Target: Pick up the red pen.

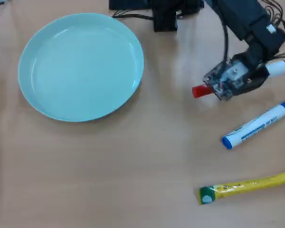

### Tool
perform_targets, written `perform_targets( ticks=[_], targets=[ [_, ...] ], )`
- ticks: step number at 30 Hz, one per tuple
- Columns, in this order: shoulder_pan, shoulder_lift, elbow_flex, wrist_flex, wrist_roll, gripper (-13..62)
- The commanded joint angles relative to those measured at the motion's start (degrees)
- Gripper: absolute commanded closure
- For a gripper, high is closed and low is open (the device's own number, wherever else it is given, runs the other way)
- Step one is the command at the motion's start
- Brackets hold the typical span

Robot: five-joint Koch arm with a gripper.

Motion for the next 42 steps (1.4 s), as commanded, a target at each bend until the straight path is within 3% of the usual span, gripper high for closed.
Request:
perform_targets(
  ticks=[1, 19, 32, 42],
  targets=[
    [2.81, 8.17, -5.71, 3.08, 0.26, 55.7],
    [15.03, 17.84, -2.02, -11.69, 0.62, 55.7],
    [17.40, 34.45, 1.41, -11.69, -0.09, 55.7],
    [17.40, 41.22, 15.03, -21.18, 0.26, 55.6]
  ],
)
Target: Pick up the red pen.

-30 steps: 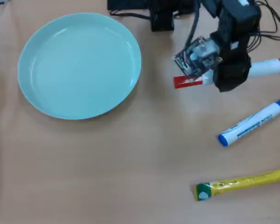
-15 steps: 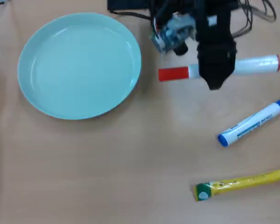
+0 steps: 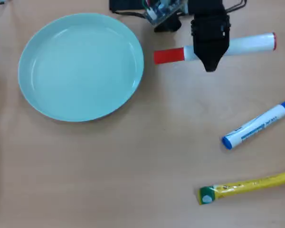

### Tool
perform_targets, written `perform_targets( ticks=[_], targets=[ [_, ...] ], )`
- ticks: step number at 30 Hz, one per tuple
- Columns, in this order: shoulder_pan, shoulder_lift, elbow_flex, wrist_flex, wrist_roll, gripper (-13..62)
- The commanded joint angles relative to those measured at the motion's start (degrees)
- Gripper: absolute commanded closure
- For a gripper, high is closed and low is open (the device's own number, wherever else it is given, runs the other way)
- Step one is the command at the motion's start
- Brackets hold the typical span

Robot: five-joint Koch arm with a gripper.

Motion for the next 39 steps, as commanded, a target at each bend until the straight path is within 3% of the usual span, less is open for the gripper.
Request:
perform_targets(
  ticks=[1, 39],
  targets=[
    [0.09, 3.78, -1.49, -7.29, 0.18, 55.7],
    [0.09, 3.34, 1.32, -9.32, -0.35, 55.4]
  ],
)
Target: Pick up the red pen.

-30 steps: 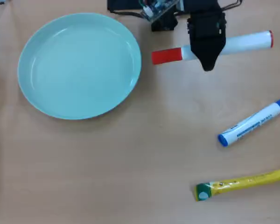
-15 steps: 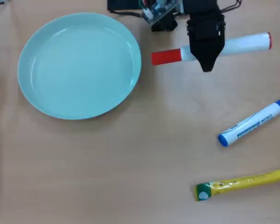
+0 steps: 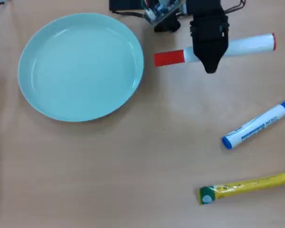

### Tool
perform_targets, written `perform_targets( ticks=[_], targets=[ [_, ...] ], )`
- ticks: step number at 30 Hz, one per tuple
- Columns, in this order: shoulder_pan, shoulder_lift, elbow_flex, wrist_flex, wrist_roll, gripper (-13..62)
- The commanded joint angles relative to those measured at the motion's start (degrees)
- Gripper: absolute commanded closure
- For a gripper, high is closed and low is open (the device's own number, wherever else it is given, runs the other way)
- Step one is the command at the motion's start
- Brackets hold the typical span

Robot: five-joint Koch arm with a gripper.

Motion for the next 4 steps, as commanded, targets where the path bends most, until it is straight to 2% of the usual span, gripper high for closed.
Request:
perform_targets(
  ticks=[1, 4],
  targets=[
    [0.00, 1.85, -1.85, -4.83, -0.35, 55.4],
    [0.00, 1.85, -1.67, -4.75, -0.35, 55.4]
  ],
)
